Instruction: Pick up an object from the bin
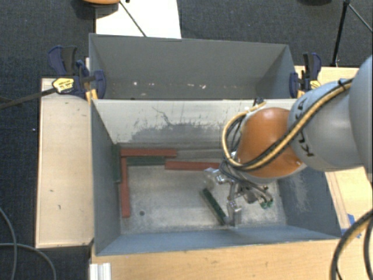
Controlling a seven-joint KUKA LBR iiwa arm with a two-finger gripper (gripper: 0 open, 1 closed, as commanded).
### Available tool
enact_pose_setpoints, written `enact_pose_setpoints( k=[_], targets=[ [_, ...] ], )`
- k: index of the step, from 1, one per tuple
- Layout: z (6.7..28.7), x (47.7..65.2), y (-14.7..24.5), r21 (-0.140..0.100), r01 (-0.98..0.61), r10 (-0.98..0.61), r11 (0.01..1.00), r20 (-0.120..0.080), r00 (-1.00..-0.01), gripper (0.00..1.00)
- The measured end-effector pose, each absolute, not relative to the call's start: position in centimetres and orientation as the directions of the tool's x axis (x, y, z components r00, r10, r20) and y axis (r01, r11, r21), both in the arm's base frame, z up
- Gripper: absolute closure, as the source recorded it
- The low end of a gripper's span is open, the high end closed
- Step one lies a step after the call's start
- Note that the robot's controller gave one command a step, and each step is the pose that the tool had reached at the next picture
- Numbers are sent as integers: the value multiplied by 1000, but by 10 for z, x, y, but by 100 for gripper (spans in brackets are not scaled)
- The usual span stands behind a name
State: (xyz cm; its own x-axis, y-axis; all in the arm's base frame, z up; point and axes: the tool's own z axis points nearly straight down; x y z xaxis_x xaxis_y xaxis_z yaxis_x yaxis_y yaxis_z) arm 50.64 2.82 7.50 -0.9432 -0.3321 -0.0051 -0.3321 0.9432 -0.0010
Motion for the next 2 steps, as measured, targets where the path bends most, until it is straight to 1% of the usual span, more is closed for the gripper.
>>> enact_pose_setpoints(
  k=[1, 2],
  targets=[
    [81, 498, 54, 0, -500, -500, 866, -2, -866, 0],
    [71, 488, 34, 3, -797, -797, 604, 4, -604, 100]
  ],
)
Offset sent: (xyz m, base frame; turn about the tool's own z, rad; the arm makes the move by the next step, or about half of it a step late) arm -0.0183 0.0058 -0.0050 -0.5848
